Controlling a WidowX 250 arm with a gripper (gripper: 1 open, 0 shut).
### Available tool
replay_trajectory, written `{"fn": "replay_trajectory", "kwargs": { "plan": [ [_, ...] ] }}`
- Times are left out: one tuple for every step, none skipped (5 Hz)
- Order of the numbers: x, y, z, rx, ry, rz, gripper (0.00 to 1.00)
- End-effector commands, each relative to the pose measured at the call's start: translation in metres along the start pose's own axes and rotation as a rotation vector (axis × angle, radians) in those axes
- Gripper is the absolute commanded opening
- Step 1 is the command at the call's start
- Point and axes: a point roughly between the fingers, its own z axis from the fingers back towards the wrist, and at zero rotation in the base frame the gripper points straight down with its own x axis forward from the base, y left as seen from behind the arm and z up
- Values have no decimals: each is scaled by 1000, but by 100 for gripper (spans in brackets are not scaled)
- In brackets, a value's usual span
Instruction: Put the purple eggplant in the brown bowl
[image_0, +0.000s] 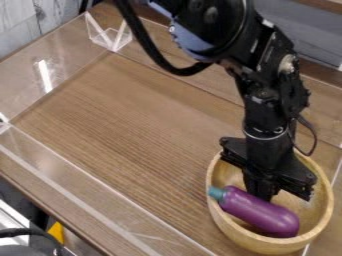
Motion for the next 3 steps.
{"fn": "replay_trajectory", "kwargs": {
  "plan": [
    [9, -6, 7, -9, -39, -17, 0],
    [8, -5, 7, -5, -32, -13, 100],
    [7, -4, 8, -2, -25, -9, 100]
  ]
}}
